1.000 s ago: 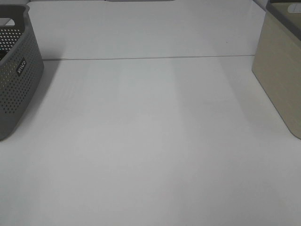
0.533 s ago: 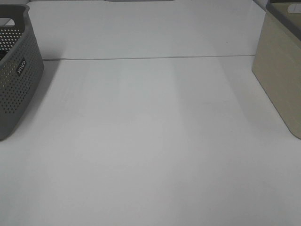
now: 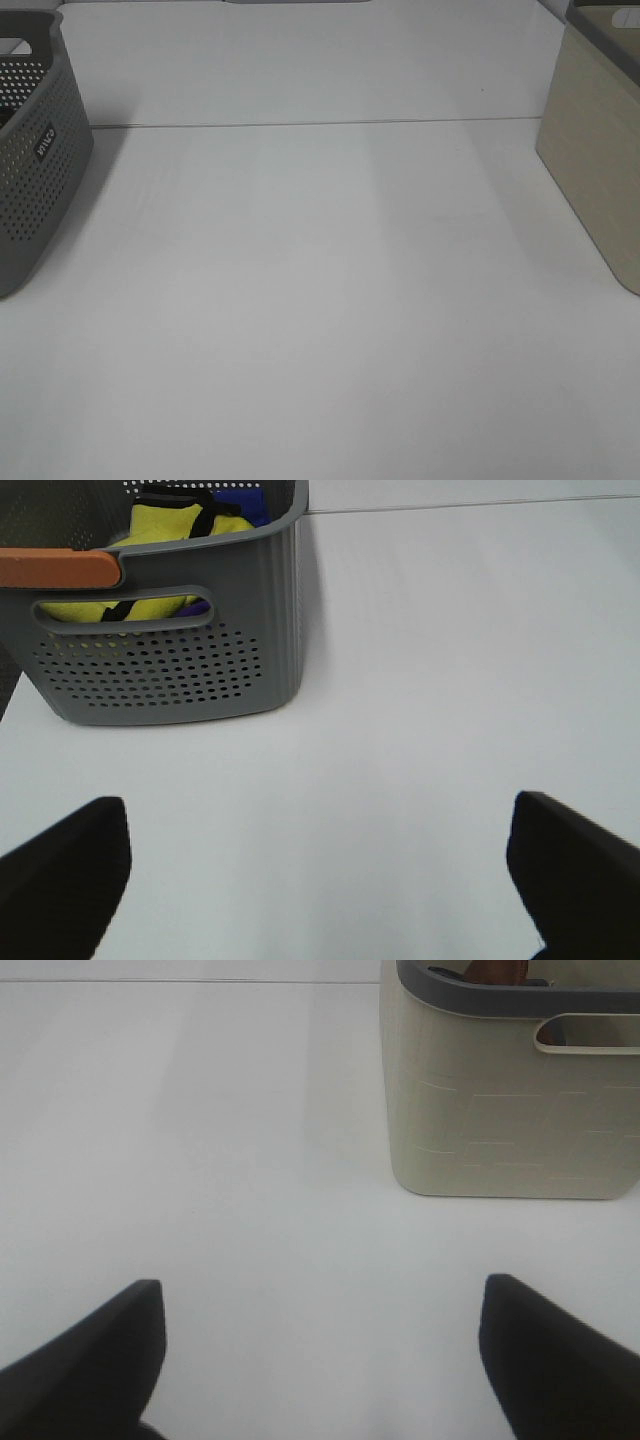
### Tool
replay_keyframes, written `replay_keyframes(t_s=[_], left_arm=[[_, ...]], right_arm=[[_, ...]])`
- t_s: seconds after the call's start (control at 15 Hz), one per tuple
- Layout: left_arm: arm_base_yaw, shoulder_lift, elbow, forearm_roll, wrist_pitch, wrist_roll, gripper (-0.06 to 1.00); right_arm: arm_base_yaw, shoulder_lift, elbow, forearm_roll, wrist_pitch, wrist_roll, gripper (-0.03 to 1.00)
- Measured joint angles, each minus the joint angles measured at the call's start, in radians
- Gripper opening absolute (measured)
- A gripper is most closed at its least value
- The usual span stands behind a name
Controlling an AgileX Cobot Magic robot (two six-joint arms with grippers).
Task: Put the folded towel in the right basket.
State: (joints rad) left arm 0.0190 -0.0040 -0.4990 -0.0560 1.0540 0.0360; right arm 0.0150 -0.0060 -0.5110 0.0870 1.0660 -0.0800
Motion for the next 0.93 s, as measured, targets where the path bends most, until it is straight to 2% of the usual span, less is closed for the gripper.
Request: replay_keyframes(t_s=[0.93], left_arm=[[0.0,0.0,0.0,0.0,0.0,0.0,0.97]], right_arm=[[0.0,0.0,0.0,0.003,0.0,0.0,0.81]])
